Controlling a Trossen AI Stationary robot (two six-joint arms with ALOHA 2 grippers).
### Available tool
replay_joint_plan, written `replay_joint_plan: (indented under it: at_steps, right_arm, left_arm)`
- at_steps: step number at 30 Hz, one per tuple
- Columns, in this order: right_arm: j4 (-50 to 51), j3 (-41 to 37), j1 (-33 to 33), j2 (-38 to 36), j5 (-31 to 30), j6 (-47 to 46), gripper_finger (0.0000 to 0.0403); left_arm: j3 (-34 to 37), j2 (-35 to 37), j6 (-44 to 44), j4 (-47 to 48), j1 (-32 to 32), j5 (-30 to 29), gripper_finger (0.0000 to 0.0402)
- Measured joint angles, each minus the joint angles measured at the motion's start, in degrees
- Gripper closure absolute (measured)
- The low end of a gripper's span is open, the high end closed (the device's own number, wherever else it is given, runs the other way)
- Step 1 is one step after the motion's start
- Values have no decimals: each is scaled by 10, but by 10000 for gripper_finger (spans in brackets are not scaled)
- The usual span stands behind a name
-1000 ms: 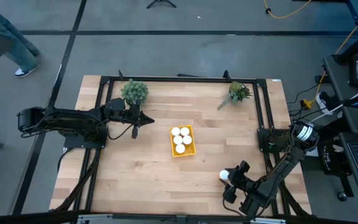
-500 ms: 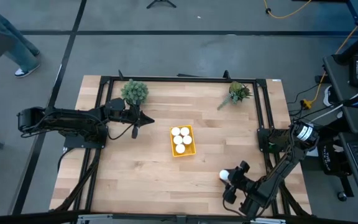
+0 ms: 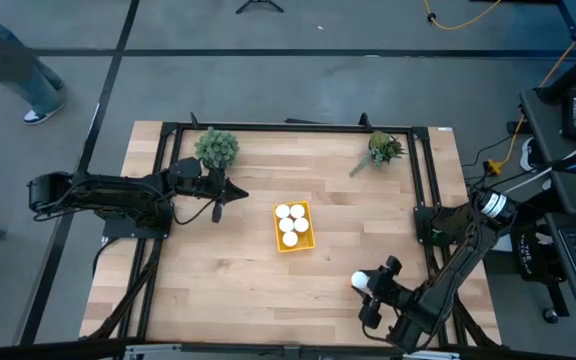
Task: Pick and place pill bottles into a basket
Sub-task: Put the orange pill bottle into the yellow bin
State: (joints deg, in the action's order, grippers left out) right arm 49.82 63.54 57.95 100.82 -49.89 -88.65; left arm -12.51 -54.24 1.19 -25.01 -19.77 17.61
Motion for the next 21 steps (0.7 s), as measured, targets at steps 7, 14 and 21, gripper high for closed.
replay_joint_plan:
  at_steps: [7,14,21]
  right_arm:
    - [-3,17,-42,-53,2,124,179]
    - [-2,17,-81,-118,3,216,178]
    - [-19,17,-122,-149,10,303,178]
  left_arm:
    - [0,0,0,0,0,0,397]
    - [0,0,0,0,0,0,395]
    - [0,0,0,0,0,0,397]
